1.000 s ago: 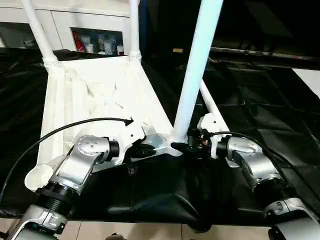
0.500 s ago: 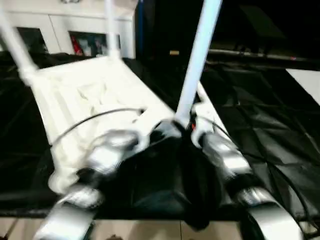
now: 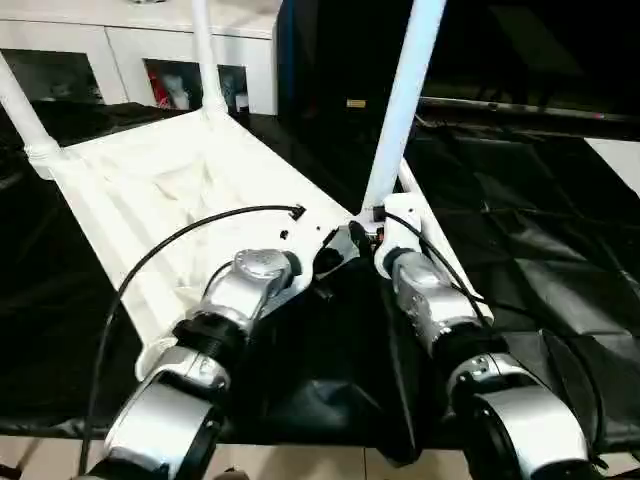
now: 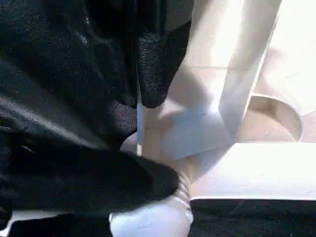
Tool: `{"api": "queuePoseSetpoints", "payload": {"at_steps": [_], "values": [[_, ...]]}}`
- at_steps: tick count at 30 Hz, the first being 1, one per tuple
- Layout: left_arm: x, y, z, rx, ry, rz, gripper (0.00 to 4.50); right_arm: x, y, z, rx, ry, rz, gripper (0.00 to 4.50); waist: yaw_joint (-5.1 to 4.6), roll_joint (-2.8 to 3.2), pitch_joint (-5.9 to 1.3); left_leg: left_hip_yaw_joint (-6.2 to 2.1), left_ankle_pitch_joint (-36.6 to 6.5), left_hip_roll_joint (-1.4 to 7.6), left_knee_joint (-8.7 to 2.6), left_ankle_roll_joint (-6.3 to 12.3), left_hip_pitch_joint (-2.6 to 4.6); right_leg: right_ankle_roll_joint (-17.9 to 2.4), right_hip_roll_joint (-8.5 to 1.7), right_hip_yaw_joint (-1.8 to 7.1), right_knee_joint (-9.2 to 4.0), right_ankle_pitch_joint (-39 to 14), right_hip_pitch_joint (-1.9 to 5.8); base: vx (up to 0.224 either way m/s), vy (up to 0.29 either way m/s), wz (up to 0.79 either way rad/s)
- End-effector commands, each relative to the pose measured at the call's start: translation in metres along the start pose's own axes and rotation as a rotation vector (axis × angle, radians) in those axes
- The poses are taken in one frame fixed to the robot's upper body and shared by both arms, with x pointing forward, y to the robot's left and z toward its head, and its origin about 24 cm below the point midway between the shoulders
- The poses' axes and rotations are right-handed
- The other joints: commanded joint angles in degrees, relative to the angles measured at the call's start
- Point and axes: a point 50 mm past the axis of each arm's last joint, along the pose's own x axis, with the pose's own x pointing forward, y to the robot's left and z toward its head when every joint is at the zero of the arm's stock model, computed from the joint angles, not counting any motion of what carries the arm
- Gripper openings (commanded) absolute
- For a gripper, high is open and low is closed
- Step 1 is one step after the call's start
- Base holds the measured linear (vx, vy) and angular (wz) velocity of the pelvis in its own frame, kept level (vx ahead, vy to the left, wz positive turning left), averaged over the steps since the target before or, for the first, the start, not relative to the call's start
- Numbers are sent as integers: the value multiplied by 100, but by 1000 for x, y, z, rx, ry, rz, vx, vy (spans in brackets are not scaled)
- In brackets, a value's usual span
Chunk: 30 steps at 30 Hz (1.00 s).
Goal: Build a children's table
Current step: Rotate leg to tighten
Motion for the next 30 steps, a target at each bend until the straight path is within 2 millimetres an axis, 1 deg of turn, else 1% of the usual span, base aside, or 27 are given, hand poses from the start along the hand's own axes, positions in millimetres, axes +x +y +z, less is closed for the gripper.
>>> {"api": "queuePoseSetpoints", "payload": {"at_steps": [1, 3, 4, 5, 6, 7, 8, 9, 10, 11, 12, 13, 14, 15, 16, 17, 18, 20, 22, 23, 24, 25, 27, 28, 29, 30], "values": [[-5, -10, 4, 47, -102, -107, 0, -4, -1, 5, -72, -41, 101, 387, 24, -20, -351, -29, -1434, 167, -424, 148, -31, -901, -322, 234, -475, -1783, 307, 0, 0, 0], [-13, -12, -2, 82, -111, -166, 0, -13, -12, 6, -137, -69, 183, 395, 50, -21, -353, -11, -1305, 181, -411, 252, -30, -978, -322, 247, -460, -1602, 302, 0, 0, 0], [-13, -12, -2, 82, -111, -166, 0, -13, -12, 6, -137, -69, 183, 405, 59, -22, -354, -11, -1261, 185, -415, 270, -36, -984, -322, 248, -454, -1550, 312, 0, 0, 0], [-22, -12, -8, 100, -113, -212, 0, -24, -22, 9, -182, -86, 273, 428, 68, -10, -361, 1, -1194, 183, -402, 305, -14, -1041, -306, 245, -443, -1443, 295, 0, 0, 0], [-27, -12, -10, 112, -114, -237, 0, -30, -26, 11, -209, -87, 318, 432, 92, -5, -362, -5, -1159, 203, -396, 333, -15, -1048, -317, 250, -423, -1309, 311, 0, 0, 0], [-30, -12, -10, 119, -114, -252, 0, -34, -29, 12, -226, -86, 346, 434, 86, -23, -346, -11, -1111, 215, -412, 398, -38, -1077, -300, 247, -401, -1177, 318, 0, 0, 0], [-34, -12, -11, 129, -111, -271, 0, -38, -31, 13, -248, -78, 388, 446, 97, -9, -345, -3, -1163, 218, -411, 393, -23, -1094, -299, 244, -406, -1231, 307, 0, 0, 0], [-38, -12, -12, 138, -107, -287, 0, -43, -33, 13, -265, -64, 429, 446, 93, -16, -357, -1, -1114, 214, -400, 391, -19, -1120, -295, 248, -392, -1166, 306, 0, 0, 0], [-41, -11, -13, 152, -101, -302, 0, -48, -35, 12, -272, -36, 486, 446, 82, -12, -349, 1, -1092, 209, -399, 411, -23, -1169, -278, 249, -379, -1045, 300, 0, 0, 0], [-48, -10, -14, 176, -93, -330, 0, -58, -37, 11, -304, 10, 584, 446, 82, -15, -341, 0, -1170, 204, -399, 436, -21, -1184, -269, 245, -385, -1096, 312, 0, 0, 0], [-50, -9, -14, 182, -93, -338, 0, -60, -37, 11, -317, 20, 607, 446, 94, -13, -341, -9, -1191, 214, -403, 446, -23, -1173, -274, 243, -388, -1111, 324, 0, 0, 0], [-52, -9, -14, 183, -94, -350, 0, -62, -38, 11, -321, 26, 625, 446, 83, -20, -331, -5, -1221, 219, -407, 436, -29, -1168, -286, 253, -397, -1184, 309, 0, 0, 0], [-55, -9, -14, 185, -96, -363, 0, -64, -39, 12, -322, 31, 644, 446, 79, -28, -329, -4, -1318, 211, -413, 388, -27, -1153, -292, 250, -416, -1393, 300, 0, 0, 0], [-55, -9, -14, 185, -97, -365, 0, -64, -39, 12, -323, 32, 647, 446, 78, -27, -326, -2, -1349, 204, -412, 358, -24, -1137, -294, 250, -428, -1488, 290, 0, 0, 0], [-59, -9, -14, 186, -99, -384, 0, -65, -41, 13, -318, 26, 656, 446, 74, -39, -323, -9, -1405, 212, -415, 315, -21, -1113, -307, 252, -437, -1608, 287, 0, 0, 0], [-62, -9, -15, 188, -99, -399, 0, -66, -41, 14, -312, 22, 673, 446, 70, -36, -329, -14, -1405, 217, -415, 284, -16, -1099, -311, 251, -433, -1639, 286, 0, 0, 0], [-63, -9, -15, 188, -100, -404, 0, -65, -40, 14, -311, 19, 676, 446, 67, -34, -334, -17, -1356, 221, -414, 282, -15, -1111, -311, 253, -423, -1572, 287, 0, 0, 0], [-64, -10, -14, 187, -101, -409, 0, -62, -38, 15, -299, 12, 674, 446, 61, -32, -342, -6, -1178, 215, -398, 306, -15, -1207, -297, 255, -391, -1257, 286, 0, 0, 0], [-64, -10, -14, 183, -101, -411, 0, -59, -36, 15, -285, 11, 671, 446, 56, -41, -346, 2, -1078, 205, -389, 336, -18, -1259, -286, 252, -371, -1083, 292, 0, 0, 0], [-64, -10, -15, 181, -99, -411, 0, -58, -34, 14, -283, 14, 675, 446, 52, -40, -345, 2, -1056, 199, -388, 342, -28, -1276, -290, 250, -366, -1080, 299, 0, 0, 0], [-64, -10, -15, 180, -97, -411, 0, -57, -33, 13, -283, 18, 678, 429, 50, -35, -345, 2, -1059, 203, -389, 336, -21, -1281, -292, 249, -368, -1097, 295, 0, 0, 0], [-64, -11, -16, 180, -94, -412, 0, -56, -32, 13, -282, 21, 676, 429, 49, -38, -347, 3, -1066, 204, -385, 332, -16, -1290, -294, 249, -371, -1121, 293, 0, 0, 0], [-64, -11, -17, 180, -90, -413, 0, -55, -31, 12, -281, 24, 675, 406, 49, -33, -341, 1, -1073, 205, -389, 315, -17, -1280, -293, 250, -373, -1147, 296, 0, 0, 0], [-64, -11, -17, 180, -88, -413, 0, -54, -31, 11, -282, 25, 677, 406, 50, -39, -342, 0, -1092, 204, -390, 297, -16, -1271, -294, 248, -375, -1184, 299, 0, 0, 0], [-64, -10, -18, 180, -84, -410, 0, -54, -31, 11, -276, 24, 678, 383, 54, -38, -342, 2, -1091, 201, -387, 291, -17, -1262, -298, 251, -376, -1188, 300, 0, 0, 0], [-64, -10, -18, 179, -83, -410, 0, -54, -31, 11, -277, 24, 678, 372, 54, -40, -344, 1, -1074, 200, -387, 292, -22, -1250, -297, 252, -371, -1171, 307, 0, 0, 0]]}}
